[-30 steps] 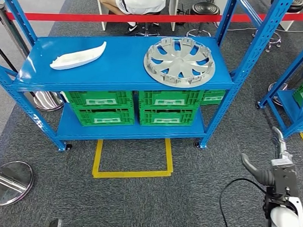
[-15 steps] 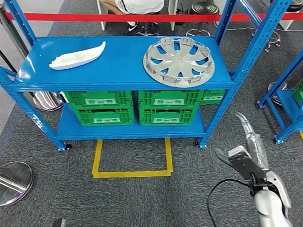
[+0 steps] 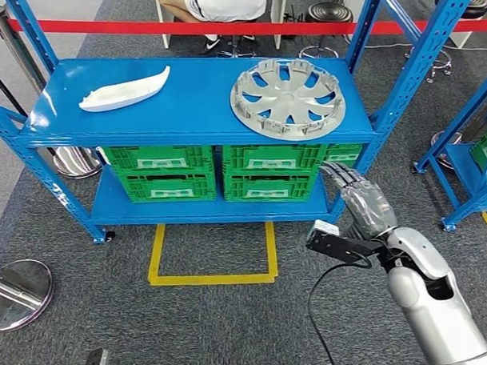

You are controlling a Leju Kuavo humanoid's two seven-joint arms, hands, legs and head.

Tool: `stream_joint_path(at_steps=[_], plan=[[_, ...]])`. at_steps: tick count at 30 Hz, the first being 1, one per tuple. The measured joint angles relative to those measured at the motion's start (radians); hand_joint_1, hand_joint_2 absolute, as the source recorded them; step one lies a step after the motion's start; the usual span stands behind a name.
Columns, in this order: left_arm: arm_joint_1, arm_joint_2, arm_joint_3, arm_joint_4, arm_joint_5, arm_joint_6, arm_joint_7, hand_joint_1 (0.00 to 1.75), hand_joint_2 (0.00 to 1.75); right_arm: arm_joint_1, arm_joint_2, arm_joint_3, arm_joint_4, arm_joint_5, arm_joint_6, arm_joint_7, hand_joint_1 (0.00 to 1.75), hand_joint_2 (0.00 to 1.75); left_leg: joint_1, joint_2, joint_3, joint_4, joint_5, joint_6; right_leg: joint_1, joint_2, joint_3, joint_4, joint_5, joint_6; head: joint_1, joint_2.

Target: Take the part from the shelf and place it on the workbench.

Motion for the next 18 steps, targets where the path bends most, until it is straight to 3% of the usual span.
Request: stream_joint_path(at_steps=[18], plan=[[-0.001, 0.001, 0.000, 0.001, -0.047, -0.015, 0.003, 0.00, 0.00, -0.220, -0.034, 0.214, 0.117, 0.047, 0.104, 0.110, 0.00, 1.75, -0.002, 0.000, -0.002, 0.002, 0.000, 0.000, -0.003, 0.000, -0.001, 0.000, 0.002, 0.001, 0.000, 0.000]])
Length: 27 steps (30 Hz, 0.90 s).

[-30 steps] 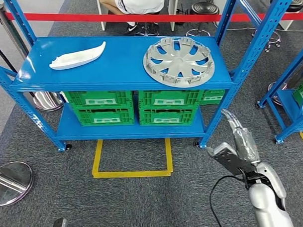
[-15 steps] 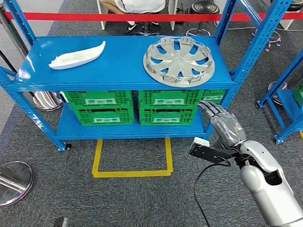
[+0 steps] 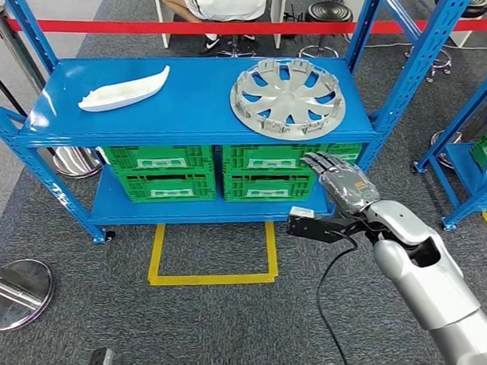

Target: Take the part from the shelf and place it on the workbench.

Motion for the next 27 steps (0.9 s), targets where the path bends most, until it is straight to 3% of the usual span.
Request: stream_joint_path(at_steps=[5, 9, 11, 13, 15, 16, 17, 19, 20, 21, 25, 27], plan=[[0.000, 0.003, 0.000, 0.000, -0.016, 0.023, 0.033, 0.00, 0.00, -0.014, 0.000, 0.032, 0.025, 0.002, -0.003, 0.009, 0.00, 1.75, -0.006, 0.000, -0.001, 0.002, 0.000, 0.005, -0.007, 0.001, 0.000, -0.002, 0.002, 0.006, 0.000, 0.000], [-0.001, 0.005, 0.000, 0.000, -0.021, 0.028, 0.044, 0.00, 0.00, -0.024, 0.000, 0.050, 0.037, 0.001, -0.006, 0.011, 0.00, 1.75, -0.005, 0.007, 0.002, -0.007, 0.005, 0.019, -0.007, -0.003, -0.004, -0.005, 0.002, 0.016, 0.000, 0.000], [-0.001, 0.004, 0.000, 0.000, -0.023, 0.029, 0.051, 0.00, 0.00, -0.035, 0.000, 0.057, 0.041, -0.001, -0.008, 0.012, 0.00, 1.75, 0.001, 0.016, 0.008, -0.015, 0.009, 0.027, -0.003, -0.031, -0.037, 0.056, -0.028, 0.019, 0.005, 0.000], [0.000, 0.004, 0.000, 0.001, -0.024, 0.029, 0.054, 0.00, 0.00, -0.043, 0.000, 0.064, 0.046, -0.002, -0.009, 0.013, 0.00, 1.75, 0.002, 0.023, 0.011, -0.016, 0.006, 0.030, -0.003, -0.056, -0.108, 0.192, -0.083, 0.022, 0.010, 0.000], [0.001, 0.004, 0.000, 0.001, -0.024, 0.029, 0.056, 0.00, 0.00, -0.044, 0.000, 0.072, 0.052, -0.002, -0.010, 0.013, 0.00, 1.75, 0.002, 0.028, 0.017, -0.015, 0.000, 0.027, -0.004, -0.062, -0.165, 0.288, -0.101, 0.025, 0.011, 0.000], [0.002, 0.004, 0.000, 0.001, -0.025, 0.028, 0.057, 0.00, 0.00, -0.044, 0.000, 0.075, 0.055, -0.003, -0.010, 0.014, 0.00, 1.75, 0.003, 0.030, 0.022, -0.015, -0.004, 0.024, -0.005, -0.063, -0.167, 0.280, -0.080, 0.025, 0.011, 0.000], [0.002, 0.004, 0.000, 0.001, -0.027, 0.027, 0.057, 0.00, 0.00, -0.045, 0.000, 0.079, 0.057, -0.003, -0.010, 0.014, 0.00, 1.75, 0.005, 0.030, 0.030, -0.015, -0.011, 0.020, -0.007, -0.065, -0.147, 0.231, -0.043, 0.026, 0.011, 0.000], [0.002, 0.004, 0.000, 0.001, -0.032, 0.022, 0.058, 0.00, 0.00, -0.049, 0.000, 0.083, 0.063, -0.006, -0.011, 0.015, 0.00, 1.75, 0.006, 0.031, 0.046, -0.014, -0.027, 0.007, -0.007, -0.071, -0.078, 0.093, 0.020, 0.029, 0.013, 0.000], [0.001, 0.005, 0.001, 0.001, -0.035, 0.021, 0.058, 0.00, 0.00, -0.052, 0.000, 0.084, 0.066, -0.008, -0.011, 0.015, 0.00, 1.75, 0.005, 0.031, 0.049, -0.012, -0.034, 0.000, -0.006, -0.072, -0.053, 0.047, 0.030, 0.025, 0.014, 0.000], [0.001, 0.006, 0.001, 0.002, -0.036, 0.020, 0.058, 0.00, 0.00, -0.055, 0.001, 0.086, 0.069, -0.009, -0.012, 0.017, 0.00, 1.75, 0.003, 0.031, 0.051, -0.012, -0.038, -0.005, -0.004, -0.072, -0.040, 0.025, 0.026, 0.020, 0.013, 0.000], [-0.001, 0.006, 0.001, 0.002, -0.042, 0.022, 0.058, 0.00, 0.00, -0.060, 0.002, 0.091, 0.078, -0.010, -0.014, 0.020, 0.00, 1.75, 0.005, 0.033, 0.046, 0.002, -0.057, -0.024, -0.002, -0.064, -0.038, 0.026, 0.004, -0.015, 0.004, 0.000], [-0.003, 0.006, 0.001, 0.002, -0.043, 0.024, 0.058, 0.00, 0.00, -0.063, 0.003, 0.091, 0.080, -0.010, -0.016, 0.020, 0.00, 1.75, 0.006, 0.034, -0.006, 0.095, -0.099, -0.033, -0.003, -0.064, -0.031, 0.024, -0.004, -0.026, 0.001, 0.000]])
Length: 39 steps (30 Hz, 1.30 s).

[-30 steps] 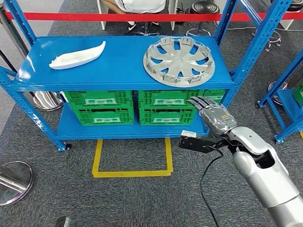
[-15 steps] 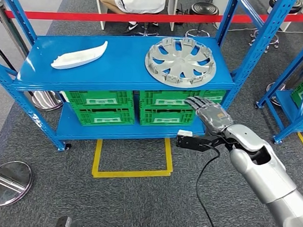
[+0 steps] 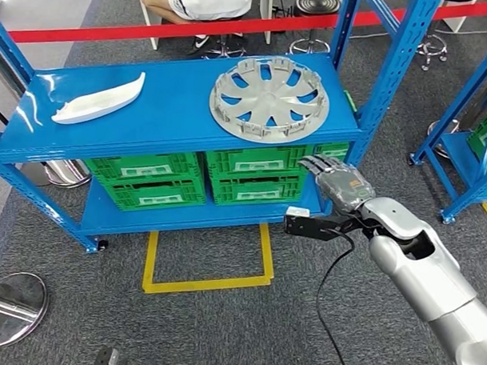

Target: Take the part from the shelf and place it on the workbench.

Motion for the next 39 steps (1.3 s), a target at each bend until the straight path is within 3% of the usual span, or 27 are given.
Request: stream_joint_path(at_steps=[2, 3, 4, 5, 7, 8, 9, 12, 14, 17, 18, 19, 20, 22, 23, 24, 26, 28, 30, 33, 34, 35, 36, 38, 39], plan=[[0.001, 0.000, 0.000, 0.000, 0.000, 0.000, 0.000, 0.00, 0.00, 0.001, 0.000, 0.002, 0.003, 0.000, 0.000, 0.000, 0.00, 1.75, 0.000, 0.000, -0.091, 0.144, -0.049, -0.002, 0.001, 0.001, 0.007, 0.000, -0.009, -0.006, -0.002, 0.000], [0.003, 0.000, 0.000, 0.000, 0.000, 0.000, 0.000, 0.00, 0.00, 0.004, 0.001, 0.004, 0.005, 0.000, 0.000, 0.000, 0.00, 1.75, 0.000, 0.000, -0.128, 0.192, -0.052, -0.002, 0.001, 0.003, 0.013, 0.000, -0.014, -0.007, -0.002, 0.000], [0.005, 0.000, 0.000, 0.001, 0.000, 0.000, 0.000, 0.00, 0.00, 0.006, 0.001, 0.006, 0.007, 0.000, 0.000, 0.000, 0.00, 1.75, 0.000, 0.000, -0.147, 0.203, -0.030, -0.001, 0.001, 0.004, 0.021, 0.000, -0.020, -0.007, -0.002, 0.000], [0.006, 0.000, 0.000, 0.001, 0.000, 0.000, 0.000, 0.00, 0.00, 0.007, 0.001, 0.007, 0.008, 0.000, 0.000, 0.000, 0.00, 1.75, 0.000, 0.000, -0.148, 0.175, 0.013, 0.002, 0.001, 0.006, 0.031, 0.000, -0.027, -0.006, -0.002, 0.000], [0.007, 0.000, 0.001, 0.002, 0.000, 0.000, 0.000, 0.00, 0.00, 0.005, 0.003, 0.008, 0.009, 0.000, 0.000, 0.000, 0.00, 1.75, -0.001, 0.000, -0.116, 0.053, 0.118, 0.009, 0.002, 0.009, 0.052, 0.000, -0.043, 0.001, -0.003, 0.000], [0.007, 0.000, 0.001, 0.003, 0.000, 0.000, 0.000, 0.00, 0.00, 0.003, 0.004, 0.009, 0.010, 0.000, -0.001, 0.000, 0.00, 1.75, -0.001, 0.000, -0.096, -0.007, 0.146, 0.012, 0.003, 0.011, 0.058, 0.000, -0.050, 0.006, -0.004, 0.000], [0.007, 0.000, 0.002, 0.004, 0.000, 0.000, 0.000, 0.00, 0.00, 0.002, 0.005, 0.009, 0.010, 0.000, -0.001, 0.000, 0.00, 1.75, -0.002, 0.000, -0.082, -0.045, 0.156, 0.015, 0.005, 0.013, 0.061, -0.001, -0.054, 0.012, -0.004, 0.000], [0.006, -0.001, 0.002, 0.005, 0.000, 0.000, 0.000, 0.00, 0.00, 0.000, 0.006, 0.009, 0.010, 0.000, -0.001, 0.001, 0.00, 1.75, -0.001, 0.000, -0.064, -0.075, 0.137, 0.030, 0.006, 0.016, 0.069, -0.006, -0.059, 0.030, -0.005, 0.000], [0.005, 0.000, 0.003, 0.005, 0.000, 0.001, 0.000, 0.00, 0.00, -0.004, 0.007, 0.009, 0.010, 0.000, -0.002, 0.001, 0.00, 1.75, 0.002, 0.000, -0.047, -0.079, 0.128, 0.044, 0.006, 0.009, 0.057, 0.031, -0.077, 0.039, -0.001, 0.000], [0.006, -0.001, 0.003, 0.005, -0.001, 0.001, 0.000, 0.00, 0.00, -0.007, 0.007, 0.010, 0.011, 0.000, -0.003, 0.001, 0.00, 1.75, 0.000, -0.001, -0.024, -0.081, 0.110, 0.056, 0.007, 0.002, -0.048, 0.210, -0.136, 0.046, 0.005, 0.000], [0.007, -0.001, 0.004, 0.006, -0.002, 0.001, 0.000, 0.00, 0.00, -0.007, 0.007, 0.010, 0.012, 0.000, -0.003, 0.001, 0.00, 1.75, -0.001, -0.001, -0.015, -0.081, 0.103, 0.057, 0.007, 0.002, -0.086, 0.258, -0.143, 0.047, 0.005, 0.000], [0.008, -0.001, 0.004, 0.006, -0.004, 0.001, 0.000, 0.00, 0.00, -0.006, 0.007, 0.011, 0.013, 0.000, -0.003, 0.001, 0.00, 1.75, -0.003, -0.001, -0.005, -0.081, 0.095, 0.057, 0.008, 0.002, -0.109, 0.273, -0.130, 0.045, 0.006, 0.000], [0.008, -0.001, 0.004, 0.006, -0.005, 0.001, 0.000, 0.00, 0.00, -0.005, 0.007, 0.012, 0.014, 0.000, -0.003, 0.001, 0.00, 1.75, -0.004, -0.001, 0.008, -0.081, 0.085, 0.057, 0.009, 0.002, -0.114, 0.252, -0.098, 0.042, 0.006, 0.000], [0.008, -0.001, 0.004, 0.006, -0.008, 0.000, 0.000, 0.00, 0.00, -0.006, 0.007, 0.012, 0.015, 0.000, -0.003, 0.001, 0.00, 1.75, -0.005, -0.001, 0.037, -0.081, 0.064, 0.054, 0.012, 0.001, -0.082, 0.132, -0.001, 0.032, 0.006, 0.000], [0.007, -0.002, 0.004, 0.006, -0.009, 0.000, 0.000, 0.00, 0.00, -0.007, 0.007, 0.013, 0.016, 0.000, -0.003, 0.001, 0.00, 1.75, -0.005, -0.001, 0.049, -0.082, 0.054, 0.051, 0.016, -0.001, -0.066, 0.075, 0.028, 0.027, 0.004, 0.000], [0.005, -0.002, 0.004, 0.006, -0.009, 0.000, 0.000, 0.00, 0.00, -0.009, 0.008, 0.014, 0.016, 0.000, -0.004, 0.002, 0.00, 1.75, -0.006, -0.001, 0.056, -0.083, 0.046, 0.045, 0.019, -0.002, -0.053, 0.036, 0.046, 0.020, 0.002, 0.000], [0.002, -0.003, 0.005, 0.008, -0.010, 0.001, 0.000, 0.00, 0.00, -0.012, 0.008, 0.016, 0.018, 0.000, -0.004, 0.002, 0.00, 1.75, -0.006, 0.000, 0.064, -0.087, 0.042, 0.033, 0.025, -0.004, -0.043, 0.007, 0.040, 0.007, -0.001, 0.000], [0.001, -0.003, 0.005, 0.008, -0.011, 0.002, 0.000, 0.00, 0.00, -0.014, 0.011, 0.016, 0.018, 0.001, -0.005, 0.003, 0.00, 1.75, -0.008, 0.002, 0.067, -0.079, 0.043, 0.022, 0.020, -0.002, -0.025, -0.008, 0.037, -0.005, -0.001, 0.000], [-0.003, -0.002, 0.005, 0.008, -0.012, 0.003, 0.000, 0.00, 0.00, -0.018, 0.013, 0.017, 0.018, 0.001, -0.006, 0.002, 0.00, 1.75, -0.008, 0.002, 0.033, -0.015, 0.032, 0.012, 0.012, -0.002, -0.005, -0.019, 0.032, -0.013, -0.007, 0.000], [-0.003, -0.002, 0.005, 0.008, -0.013, 0.002, 0.000, 0.00, 0.00, -0.017, 0.017, 0.019, 0.018, 0.001, -0.006, 0.002, 0.00, 1.75, -0.004, 0.002, -0.091, 0.154, -0.030, 0.000, 0.009, -0.001, 0.011, -0.025, 0.016, -0.015, -0.014, 0.000], [-0.001, -0.002, 0.005, 0.008, -0.014, 0.001, -0.001, 0.00, 0.00, -0.014, 0.018, 0.021, 0.019, 0.001, -0.006, 0.002, 0.00, 1.75, -0.003, 0.002, -0.120, 0.177, -0.032, -0.003, 0.008, 0.000, 0.018, -0.025, 0.009, -0.013, -0.014, 0.000], [0.000, -0.002, 0.006, 0.008, -0.016, -0.001, -0.002, 0.00, 0.00, -0.013, 0.019, 0.023, 0.020, 0.002, -0.006, 0.002, 0.00, 1.75, -0.003, 0.002, -0.132, 0.167, -0.007, -0.005, 0.007, 0.002, 0.027, -0.025, 0.002, -0.011, -0.014, 0.000], [0.002, -0.002, 0.007, 0.008, -0.018, -0.002, -0.002, 0.00, 0.00, -0.012, 0.021, 0.024, 0.021, 0.002, -0.006, 0.002, 0.00, 1.75, -0.002, 0.002, -0.128, 0.125, 0.040, -0.007, 0.006, 0.002, 0.038, -0.025, -0.006, -0.008, -0.014, 0.000], [0.003, -0.003, 0.011, 0.009, -0.021, -0.003, -0.005, 0.00, 0.00, -0.013, 0.023, 0.025, 0.024, 0.003, -0.006, 0.003, 0.00, 1.75, 0.000, 0.002, -0.101, 0.005, 0.139, -0.009, 0.004, 0.003, 0.058, -0.024, -0.021, 0.000, -0.015, 0.000], [0.003, -0.004, 0.013, 0.010, -0.022, -0.004, -0.006, 0.00, 0.00, -0.015, 0.025, 0.026, 0.025, 0.003, -0.006, 0.003, 0.00, 1.75, 0.000, 0.003, -0.088, -0.044, 0.161, -0.004, 0.005, 0.004, 0.063, -0.024, -0.027, 0.006, -0.017, 0.000]])
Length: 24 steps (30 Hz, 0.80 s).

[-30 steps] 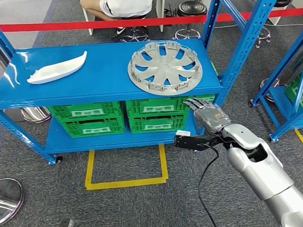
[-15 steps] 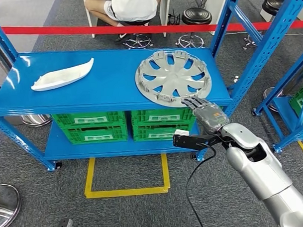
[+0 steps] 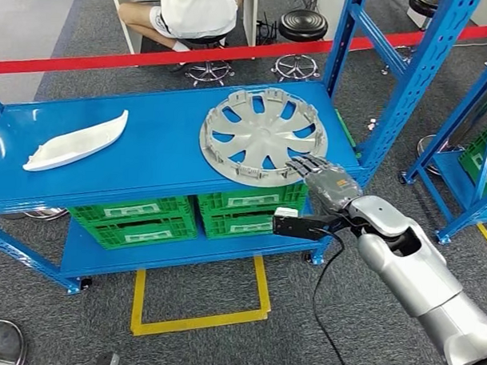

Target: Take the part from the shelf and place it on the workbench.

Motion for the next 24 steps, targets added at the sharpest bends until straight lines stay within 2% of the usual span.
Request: stream_joint_path(at_steps=[1, 2, 3, 5, 6, 7, 9, 10, 11, 12, 14, 16, 18, 20, 21, 22, 24], plan=[[0.000, -0.001, 0.002, 0.001, -0.001, -0.001, -0.001, 0.00, 0.00, -0.001, 0.001, 0.001, 0.001, 0.000, 0.000, 0.000, 0.00, 1.75, 0.000, 0.000, 0.008, -0.029, 0.006, 0.007, 0.002, 0.001, 0.004, 0.000, -0.005, 0.007, -0.001, 0.000], [0.001, -0.003, 0.003, 0.002, -0.001, -0.001, -0.002, 0.00, 0.00, -0.002, 0.002, 0.001, 0.002, 0.000, 0.000, 0.000, 0.00, 1.75, -0.001, 0.001, 0.012, -0.041, -0.003, 0.017, 0.004, 0.001, 0.008, 0.001, -0.009, 0.012, -0.002, 0.000], [0.000, -0.003, 0.004, 0.002, -0.002, -0.002, -0.002, 0.00, 0.00, -0.003, 0.003, 0.001, 0.003, 0.000, -0.001, 0.000, 0.00, 1.75, 0.000, 0.001, 0.018, -0.046, -0.007, 0.028, 0.005, 0.002, 0.010, 0.000, -0.012, 0.018, -0.003, 0.000], [0.001, -0.003, 0.006, 0.002, -0.002, -0.002, -0.003, 0.00, 0.00, -0.006, 0.005, 0.001, 0.003, 0.000, -0.001, 0.000, 0.00, 1.75, 0.001, -0.001, 0.032, -0.048, -0.009, 0.043, 0.004, -0.002, 0.006, 0.024, -0.023, 0.027, 0.000, 0.000], [0.000, -0.002, 0.007, 0.002, -0.002, -0.002, -0.003, 0.00, 0.00, -0.009, 0.006, 0.001, 0.003, 0.001, -0.002, 0.000, 0.00, 1.75, 0.001, -0.002, 0.041, -0.049, -0.013, 0.049, 0.003, -0.004, -0.014, 0.062, -0.036, 0.031, 0.001, 0.000], [-0.001, -0.002, 0.008, 0.002, -0.002, -0.002, -0.003, 0.00, 0.00, -0.011, 0.007, 0.002, 0.004, 0.001, -0.002, 0.000, 0.00, 1.75, 0.000, -0.003, 0.049, -0.049, -0.019, 0.054, 0.003, -0.006, -0.047, 0.121, -0.055, 0.034, 0.003, 0.000], [0.000, -0.002, 0.009, 0.002, -0.002, -0.002, -0.003, 0.00, 0.00, -0.012, 0.007, 0.004, 0.007, 0.002, -0.001, 0.000, 0.00, 1.75, -0.002, -0.003, 0.064, -0.049, -0.033, 0.059, 0.003, -0.006, -0.132, 0.249, -0.097, 0.035, 0.005, 0.000], [0.001, -0.002, 0.009, 0.002, -0.002, -0.002, -0.003, 0.00, 0.00, -0.010, 0.007, 0.005, 0.008, 0.002, -0.001, 0.000, 0.00, 1.75, -0.004, -0.003, 0.073, -0.049, -0.041, 0.060, 0.004, -0.006, -0.164, 0.283, -0.103, 0.034, 0.006, 0.000], [0.002, -0.002, 0.010, 0.002, -0.002, -0.002, -0.003, 0.00, 0.00, -0.009, 0.007, 0.007, 0.009, 0.003, -0.001, 0.001, 0.00, 1.75, -0.005, -0.003, 0.084, -0.049, -0.050, 0.060, 0.005, -0.006, -0.180, 0.284, -0.092, 0.031, 0.006, 0.000], [0.002, -0.002, 0.010, 0.002, -0.002, -0.002, -0.003, 0.00, 0.00, -0.009, 0.007, 0.008, 0.010, 0.003, -0.001, 0.001, 0.00, 1.75, -0.007, -0.004, 0.097, -0.049, -0.060, 0.060, 0.006, -0.006, -0.178, 0.249, -0.061, 0.026, 0.006, 0.000], [0.002, -0.002, 0.010, 0.002, -0.002, -0.002, -0.003, 0.00, 0.00, -0.011, 0.007, 0.008, 0.011, 0.003, -0.002, 0.001, 0.00, 1.75, -0.009, -0.004, 0.125, -0.049, -0.082, 0.056, 0.013, -0.006, -0.141, 0.121, 0.035, 0.012, 0.006, 0.000], [-0.001, -0.003, 0.010, 0.003, -0.002, -0.002, -0.003, 0.00, 0.00, -0.014, 0.007, 0.010, 0.014, 0.003, -0.001, 0.001, 0.00, 1.75, -0.011, -0.004, 0.142, -0.051, -0.100, 0.047, 0.021, -0.007, -0.108, 0.030, 0.082, 0.000, 0.006, 0.000], [-0.004, -0.003, 0.011, 0.004, -0.004, -0.002, -0.003, 0.00, 0.00, -0.017, 0.008, 0.011, 0.016, 0.004, -0.002, 0.001, 0.00, 1.75, -0.011, -0.004, 0.149, -0.052, -0.104, 0.036, 0.024, -0.006, -0.094, 0.012, 0.073, -0.009, 0.007, 0.000], [-0.005, -0.002, 0.011, 0.004, -0.008, -0.002, -0.004, 0.00, 0.00, -0.017, 0.011, 0.012, 0.016, 0.008, -0.003, 0.000, 0.00, 1.75, -0.011, -0.003, 0.146, -0.031, -0.104, 0.026, 0.020, -0.004, -0.077, 0.005, 0.067, -0.019, 0.007, 0.000], [-0.007, -0.002, 0.011, 0.004, -0.010, -0.002, -0.004, 0.00, 0.00, -0.018, 0.012, 0.012, 0.017, 0.011, -0.003, 0.000, 0.00, 1.75, -0.011, -0.002, 0.128, 0.002, -0.108, 0.020, 0.018, -0.004, -0.066, 0.000, 0.062, -0.025, 0.005, 0.000], [-0.009, -0.001, 0.011, 0.004, -0.011, -0.002, -0.004, 0.00, 0.00, -0.018, 0.015, 0.013, 0.017, 0.014, -0.003, -0.001, 0.00, 1.75, -0.010, -0.002, 0.096, 0.052, -0.120, 0.015, 0.015, -0.003, -0.056, -0.004, 0.057, -0.028, 0.004, 0.000], [-0.009, -0.001, 0.011, 0.004, -0.015, -0.002, -0.005, 0.00, 0.00, -0.015, 0.021, 0.018, 0.019, 0.019, -0.003, -0.002, 0.00, 1.75, -0.007, -0.002, 0.010, 0.166, -0.163, 0.005, 0.015, -0.003, -0.040, -0.008, 0.042, -0.032, 0.001, 0.000]])
